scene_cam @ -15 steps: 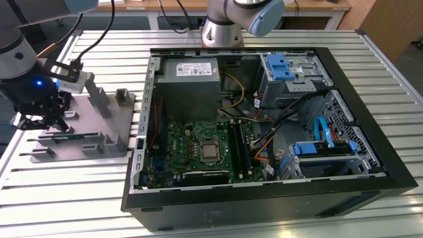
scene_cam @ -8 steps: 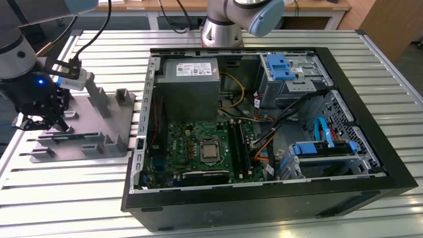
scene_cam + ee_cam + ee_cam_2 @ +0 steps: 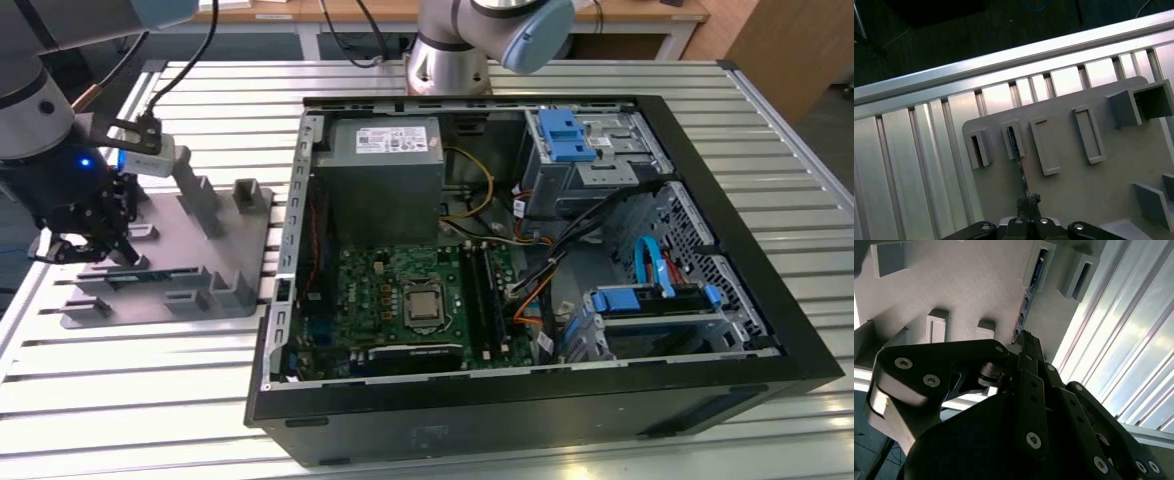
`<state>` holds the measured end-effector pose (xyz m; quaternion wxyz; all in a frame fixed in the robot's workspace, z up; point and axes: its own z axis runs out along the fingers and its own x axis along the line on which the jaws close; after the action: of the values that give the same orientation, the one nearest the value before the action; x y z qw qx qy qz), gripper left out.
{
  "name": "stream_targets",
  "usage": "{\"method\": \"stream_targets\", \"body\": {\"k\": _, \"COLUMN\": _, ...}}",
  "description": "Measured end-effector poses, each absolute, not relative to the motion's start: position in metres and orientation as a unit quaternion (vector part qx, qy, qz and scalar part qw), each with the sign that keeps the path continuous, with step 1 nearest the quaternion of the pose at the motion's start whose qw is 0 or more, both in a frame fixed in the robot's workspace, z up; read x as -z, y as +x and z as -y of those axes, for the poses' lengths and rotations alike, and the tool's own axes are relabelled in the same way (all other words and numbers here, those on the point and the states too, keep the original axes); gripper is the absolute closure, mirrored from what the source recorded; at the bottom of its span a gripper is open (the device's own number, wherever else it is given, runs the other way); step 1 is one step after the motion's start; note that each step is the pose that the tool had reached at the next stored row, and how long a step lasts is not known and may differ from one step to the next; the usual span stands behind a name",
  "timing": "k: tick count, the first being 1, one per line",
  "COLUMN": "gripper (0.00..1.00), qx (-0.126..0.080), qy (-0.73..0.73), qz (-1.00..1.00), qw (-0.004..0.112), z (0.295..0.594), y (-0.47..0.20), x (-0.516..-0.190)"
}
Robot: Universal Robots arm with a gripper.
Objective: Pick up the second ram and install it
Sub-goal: 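Pick up the second ram and move it above second insertion slot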
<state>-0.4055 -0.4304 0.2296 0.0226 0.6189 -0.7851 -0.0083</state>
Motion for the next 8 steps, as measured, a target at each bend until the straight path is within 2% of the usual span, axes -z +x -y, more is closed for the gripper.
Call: {"method": "stream_targets", "body": {"k": 8, "gripper": 0.90, "qx": 0.007, "qy": 0.662, "qz": 0.749, "qw": 0.023, "z": 0.4304, "y": -0.4055, "x": -0.2295}}
